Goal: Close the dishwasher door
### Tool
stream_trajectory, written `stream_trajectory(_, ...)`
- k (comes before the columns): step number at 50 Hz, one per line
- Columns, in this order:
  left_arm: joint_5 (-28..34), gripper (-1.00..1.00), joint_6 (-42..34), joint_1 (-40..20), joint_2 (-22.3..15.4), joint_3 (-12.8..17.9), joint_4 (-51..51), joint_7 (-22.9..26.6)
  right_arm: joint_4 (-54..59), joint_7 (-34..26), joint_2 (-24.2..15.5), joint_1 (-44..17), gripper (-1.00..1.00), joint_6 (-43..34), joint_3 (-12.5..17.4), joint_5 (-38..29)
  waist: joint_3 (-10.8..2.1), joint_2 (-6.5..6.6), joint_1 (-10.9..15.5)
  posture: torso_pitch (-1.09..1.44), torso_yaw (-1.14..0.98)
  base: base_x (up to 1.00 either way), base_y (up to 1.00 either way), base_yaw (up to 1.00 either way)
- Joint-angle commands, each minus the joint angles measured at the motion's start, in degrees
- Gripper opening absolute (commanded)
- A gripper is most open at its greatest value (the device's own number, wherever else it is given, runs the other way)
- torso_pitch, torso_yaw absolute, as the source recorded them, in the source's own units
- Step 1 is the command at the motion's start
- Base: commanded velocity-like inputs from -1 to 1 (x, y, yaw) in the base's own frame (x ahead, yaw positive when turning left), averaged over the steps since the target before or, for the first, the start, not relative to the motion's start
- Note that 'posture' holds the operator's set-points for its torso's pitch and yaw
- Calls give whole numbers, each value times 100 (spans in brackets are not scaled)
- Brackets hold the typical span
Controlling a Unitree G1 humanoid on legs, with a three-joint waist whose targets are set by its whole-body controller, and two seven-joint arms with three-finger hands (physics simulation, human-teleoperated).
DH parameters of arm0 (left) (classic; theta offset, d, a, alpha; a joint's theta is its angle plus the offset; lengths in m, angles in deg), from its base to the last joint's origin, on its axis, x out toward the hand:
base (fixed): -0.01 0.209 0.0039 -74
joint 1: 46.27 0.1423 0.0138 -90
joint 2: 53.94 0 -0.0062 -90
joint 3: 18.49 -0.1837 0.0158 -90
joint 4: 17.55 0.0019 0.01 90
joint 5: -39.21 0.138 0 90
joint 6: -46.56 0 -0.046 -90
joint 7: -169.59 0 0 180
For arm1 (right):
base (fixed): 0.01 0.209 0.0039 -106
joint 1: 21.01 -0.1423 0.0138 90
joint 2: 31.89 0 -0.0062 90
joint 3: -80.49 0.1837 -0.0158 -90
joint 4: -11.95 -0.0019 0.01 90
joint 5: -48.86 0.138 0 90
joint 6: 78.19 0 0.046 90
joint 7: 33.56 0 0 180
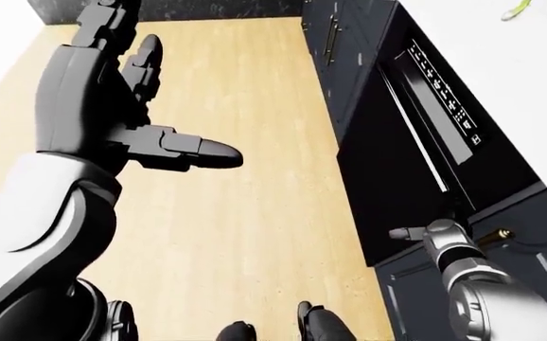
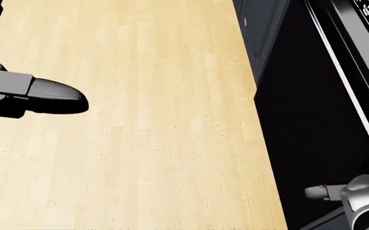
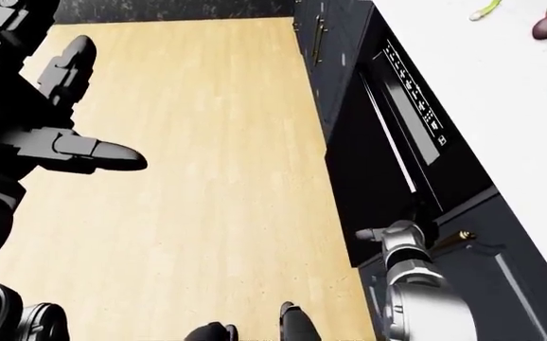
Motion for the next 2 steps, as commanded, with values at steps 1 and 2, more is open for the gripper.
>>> stream_trajectory(1,37,100,181,-117,-52,51,-90,2,-152,78,-122,-140,100,64,-2,-39,-205,-19,2,46,0,0,0,0)
stream_trajectory(2,61,100,208,-104,-50,33,-78,16,-149,81,-121,-128,100,76,2,-35,-200,-20,0,46,0,0,0,0)
